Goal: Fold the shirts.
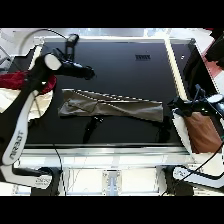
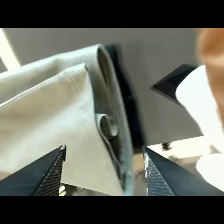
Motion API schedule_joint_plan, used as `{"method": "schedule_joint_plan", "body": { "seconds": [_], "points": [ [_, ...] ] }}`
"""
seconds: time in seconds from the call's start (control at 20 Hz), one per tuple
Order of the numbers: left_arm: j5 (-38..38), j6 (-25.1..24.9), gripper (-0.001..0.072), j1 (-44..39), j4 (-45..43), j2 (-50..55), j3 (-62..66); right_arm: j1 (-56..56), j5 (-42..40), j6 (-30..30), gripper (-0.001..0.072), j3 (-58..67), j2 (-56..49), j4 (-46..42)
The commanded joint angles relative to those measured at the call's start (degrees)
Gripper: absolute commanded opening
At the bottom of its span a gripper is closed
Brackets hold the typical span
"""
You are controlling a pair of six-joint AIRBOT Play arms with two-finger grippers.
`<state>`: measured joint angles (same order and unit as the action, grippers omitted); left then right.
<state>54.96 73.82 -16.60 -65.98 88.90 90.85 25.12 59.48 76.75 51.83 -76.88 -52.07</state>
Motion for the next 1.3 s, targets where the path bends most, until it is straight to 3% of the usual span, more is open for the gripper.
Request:
{"method": "schedule_joint_plan", "body": {
  "seconds": [0.0, 0.2, 0.5, 0.55, 0.65, 0.7, 0.75, 0.8, 0.85, 1.25],
  "points": [
    [5.0, 1.0, 0.0344, -2.8, 0.0, 6.2, 2.7, 0.2, 0.2, -5.5, 0.0554, -1.6, -5.5, 7.8],
    [5.7, 1.0, 0.0344, -3.3, 0.2, 7.5, 2.7, 0.2, 0.2, -10.2, 0.0619, -1.6, -9.8, 12.4],
    [5.7, 0.9, 0.0344, -3.3, 0.2, 7.5, 2.7, -4.0, -4.9, -10.5, 0.0608, -1.6, -12.4, 12.9],
    [5.7, 0.9, 0.0344, -3.3, 0.2, 7.5, 2.7, -5.3, -5.5, -10.5, 0.0544, -1.5, -12.4, 13.4],
    [5.7, 0.9, 0.0344, -3.3, 0.1, 7.5, 2.7, -7.7, -5.3, -10.5, 0.0279, -0.2, -12.4, 13.8],
    [5.7, 0.9, 0.0344, -3.3, -0.1, 7.6, 2.7, -8.5, -4.0, -10.5, 0.0058, 1.1, -12.3, 14.4],
    [5.7, 0.9, 0.0341, -3.3, -0.1, 7.6, 2.7, -9.1, -1.6, -11.3, 0.0017, 2.9, -12.0, 14.9],
    [5.8, 0.9, 0.0206, -3.3, 0.0, 7.6, 2.7, -9.3, 1.1, -12.4, 0.0017, 4.8, -11.5, 15.0],
    [5.8, 0.5, 0.0018, -3.3, 0.0, 7.6, 2.7, -9.3, 3.9, -12.4, 0.0016, 6.9, -10.6, 15.1],
    [9.1, 0.3, 0.0011, -6.0, 0.4, 15.5, 2.6, -16.9, 8.4, -9.7, 0.0016, 18.6, -3.1, 15.9]
  ]
}}
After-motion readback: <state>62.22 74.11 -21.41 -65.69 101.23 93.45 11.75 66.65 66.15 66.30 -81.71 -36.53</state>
